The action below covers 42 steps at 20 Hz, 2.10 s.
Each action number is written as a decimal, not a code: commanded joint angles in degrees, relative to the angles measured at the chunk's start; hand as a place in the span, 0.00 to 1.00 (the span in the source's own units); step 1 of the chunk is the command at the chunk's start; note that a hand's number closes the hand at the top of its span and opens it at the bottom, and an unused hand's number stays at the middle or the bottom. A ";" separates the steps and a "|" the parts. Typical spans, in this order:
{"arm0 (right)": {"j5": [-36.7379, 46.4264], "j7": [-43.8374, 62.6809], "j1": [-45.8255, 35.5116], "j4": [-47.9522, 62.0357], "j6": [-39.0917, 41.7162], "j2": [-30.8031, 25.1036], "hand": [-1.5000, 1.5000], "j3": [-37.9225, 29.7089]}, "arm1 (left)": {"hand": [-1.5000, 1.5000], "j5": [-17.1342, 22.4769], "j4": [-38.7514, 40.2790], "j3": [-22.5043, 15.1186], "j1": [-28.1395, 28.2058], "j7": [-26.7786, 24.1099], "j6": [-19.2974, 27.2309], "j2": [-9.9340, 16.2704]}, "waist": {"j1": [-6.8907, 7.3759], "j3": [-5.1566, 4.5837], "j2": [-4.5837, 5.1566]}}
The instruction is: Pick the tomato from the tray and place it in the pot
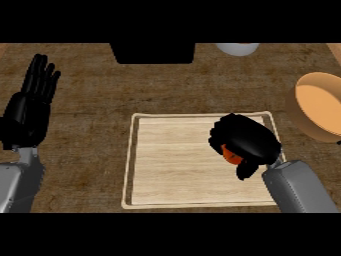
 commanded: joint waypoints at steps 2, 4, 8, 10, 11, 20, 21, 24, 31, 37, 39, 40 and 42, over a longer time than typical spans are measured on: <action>0.41 20.85 -1.88 4.51 -0.40 4.68 1.00 -13.44 | 0.50 -0.22 -0.17 0.65 0.14 -0.18 0.34 0.54 | -1.21 0.37 1.27; 1.00 28.92 -4.46 4.74 -1.47 7.13 1.00 -17.41 | 0.50 -0.28 -0.28 0.38 0.19 -0.29 0.45 0.18 | -0.33 0.30 1.10; 6.10 45.74 -9.85 4.32 -6.49 9.15 1.00 -24.26 | 0.50 -0.10 -0.43 0.22 0.18 -0.16 0.09 0.21 | 0.97 0.08 0.57; 9.47 54.01 -13.59 3.96 -8.27 9.13 1.00 -27.13 | 0.50 -0.24 -0.25 -0.53 -0.33 0.01 -0.02 -0.28 | 1.22 0.01 0.64; 11.35 58.32 -14.96 3.98 -9.98 9.70 1.00 -28.40 | 0.50 -0.24 -0.32 -0.60 -0.66 0.10 0.15 -0.46 | 1.68 0.11 0.75; 36.50 93.68 -34.31 8.11 -11.93 6.71 1.00 -32.84 | 0.50 -0.14 -0.33 -2.04 -2.03 -0.30 -1.19 -1.06 | 5.55 0.29 1.17; 39.26 97.87 -35.91 9.42 -11.32 7.87 1.00 -32.45 | 0.50 -0.36 -0.56 -2.72 -1.59 0.20 -1.33 -1.26 | 5.45 0.39 0.96; 44.65 104.94 -42.46 16.26 -7.41 6.87 1.00 -32.71 | 0.50 -1.58 -0.43 -3.25 -2.81 0.56 0.53 -2.40 | 4.39 0.56 0.87; 43.82 105.91 -44.01 20.91 -4.56 5.52 1.00 -37.49 | 0.50 -1.42 -0.63 -1.89 0.34 -0.16 -0.01 -2.06 | 1.99 0.69 0.13; 39.40 98.47 -31.81 8.62 -7.22 2.94 1.00 -39.09 | 0.50 -1.15 -3.58 -0.72 1.79 2.53 0.24 -1.39 | 0.69 0.73 -0.27; 37.57 96.43 -29.05 4.20 -5.52 3.30 1.00 -38.33 | 0.50 0.19 0.32 2.00 1.01 -0.54 -2.33 0.01 | 0.46 0.70 -0.20; 34.47 93.89 -28.93 5.33 -6.30 0.66 1.00 -41.36 | 0.50 -3.68 -6.01 -2.48 3.92 1.83 2.73 -3.58 | 0.76 0.75 -0.28; 33.04 93.28 -26.83 3.23 -7.23 0.45 1.00 -40.01 | 0.50 -1.29 0.44 1.34 -0.55 0.69 -0.65 -1.19 | 0.68 0.72 -0.10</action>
